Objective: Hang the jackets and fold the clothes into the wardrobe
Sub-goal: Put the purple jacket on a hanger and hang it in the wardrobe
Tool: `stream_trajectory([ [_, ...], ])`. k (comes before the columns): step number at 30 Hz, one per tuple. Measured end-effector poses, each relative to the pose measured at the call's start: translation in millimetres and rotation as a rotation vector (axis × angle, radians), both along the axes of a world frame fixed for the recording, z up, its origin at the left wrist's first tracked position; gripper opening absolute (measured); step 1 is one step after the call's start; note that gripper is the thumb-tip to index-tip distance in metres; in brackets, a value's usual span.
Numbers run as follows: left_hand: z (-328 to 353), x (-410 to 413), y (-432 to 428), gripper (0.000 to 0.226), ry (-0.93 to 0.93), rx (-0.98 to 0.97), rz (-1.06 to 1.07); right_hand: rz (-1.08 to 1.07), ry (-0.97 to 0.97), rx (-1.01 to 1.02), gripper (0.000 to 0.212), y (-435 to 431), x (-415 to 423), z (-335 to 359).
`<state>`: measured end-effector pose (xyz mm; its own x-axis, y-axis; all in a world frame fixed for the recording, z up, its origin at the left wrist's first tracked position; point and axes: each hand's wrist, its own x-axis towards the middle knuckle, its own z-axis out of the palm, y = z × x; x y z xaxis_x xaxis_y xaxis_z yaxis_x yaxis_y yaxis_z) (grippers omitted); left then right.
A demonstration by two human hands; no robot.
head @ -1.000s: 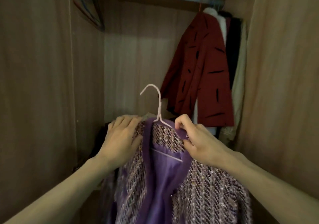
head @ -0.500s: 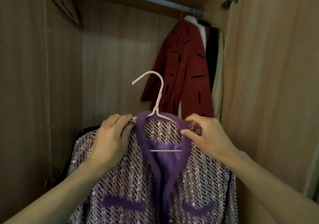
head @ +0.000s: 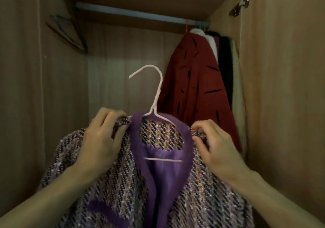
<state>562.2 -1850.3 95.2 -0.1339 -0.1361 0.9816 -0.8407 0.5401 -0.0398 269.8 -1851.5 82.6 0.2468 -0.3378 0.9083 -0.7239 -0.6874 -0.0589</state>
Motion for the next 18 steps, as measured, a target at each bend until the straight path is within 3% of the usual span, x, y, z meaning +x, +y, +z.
stream_trajectory([
  [7,77.6,12.6,-50.8,0.019,-0.032,-0.23,0.054,0.018,-0.087,-0.336,0.013,-60.7,18.2,76.0],
  [11,104.3,17.0,-84.0,0.029,-0.051,-0.298,0.098,0.042,-0.116,-0.391,0.014,-92.6,25.6,105.1],
  [18,150.3,25.6,-158.3,0.022,-0.094,-0.401,0.118,-0.047,-0.086,-0.474,0.017,-155.4,29.3,152.1],
])
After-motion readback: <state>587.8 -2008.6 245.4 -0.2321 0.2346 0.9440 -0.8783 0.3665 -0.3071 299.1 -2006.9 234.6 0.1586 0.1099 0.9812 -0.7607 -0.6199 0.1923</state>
